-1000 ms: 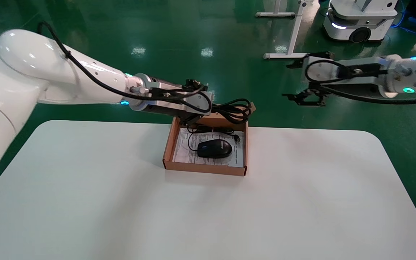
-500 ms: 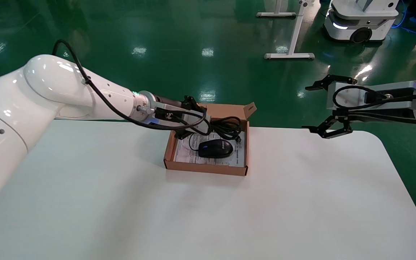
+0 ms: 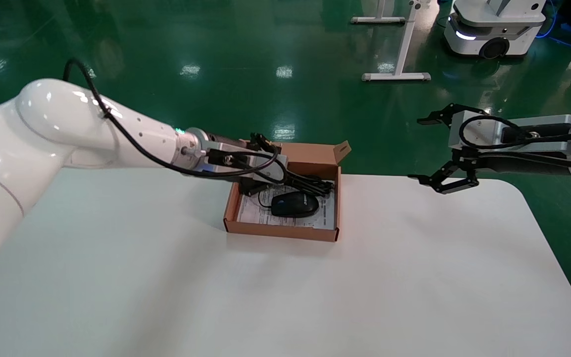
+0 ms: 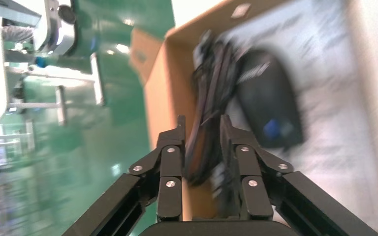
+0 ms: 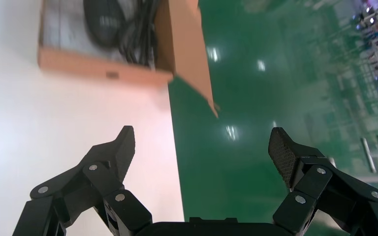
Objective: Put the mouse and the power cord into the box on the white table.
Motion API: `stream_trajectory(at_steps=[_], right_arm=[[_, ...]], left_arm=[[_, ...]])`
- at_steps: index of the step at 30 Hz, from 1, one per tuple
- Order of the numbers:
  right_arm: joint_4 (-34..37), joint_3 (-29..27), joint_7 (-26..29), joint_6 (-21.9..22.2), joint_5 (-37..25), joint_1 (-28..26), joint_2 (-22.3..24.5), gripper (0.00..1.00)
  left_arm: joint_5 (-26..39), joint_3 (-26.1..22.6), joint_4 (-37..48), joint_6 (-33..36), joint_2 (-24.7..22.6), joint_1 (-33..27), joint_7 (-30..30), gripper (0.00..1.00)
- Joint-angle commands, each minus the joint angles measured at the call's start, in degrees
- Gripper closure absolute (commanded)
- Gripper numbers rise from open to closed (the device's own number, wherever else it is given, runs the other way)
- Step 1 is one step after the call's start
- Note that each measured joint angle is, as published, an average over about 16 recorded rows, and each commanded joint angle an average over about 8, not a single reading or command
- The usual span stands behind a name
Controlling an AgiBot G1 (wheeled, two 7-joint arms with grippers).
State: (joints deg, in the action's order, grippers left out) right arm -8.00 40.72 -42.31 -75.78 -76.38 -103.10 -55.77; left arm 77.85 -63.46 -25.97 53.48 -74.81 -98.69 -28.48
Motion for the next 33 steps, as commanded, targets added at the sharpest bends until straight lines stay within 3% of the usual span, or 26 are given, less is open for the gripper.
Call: stream_trajectory(at_steps=[1, 33], right_arm=[[-2.07, -0.79, 1.69, -0.36, 1.10, 1.32, 0.69, 0.00], [-40.66, -15.32, 32.90, -6.16, 21.41, 25.76, 12.88, 0.00]], left_arm=[[-0.97, 1.29, -1.21, 0.85, 0.97, 1.02, 1.10, 0.00], [-21.78, 28.72, -28.79, 19.49, 24.04, 22.48, 23.76, 0.00]])
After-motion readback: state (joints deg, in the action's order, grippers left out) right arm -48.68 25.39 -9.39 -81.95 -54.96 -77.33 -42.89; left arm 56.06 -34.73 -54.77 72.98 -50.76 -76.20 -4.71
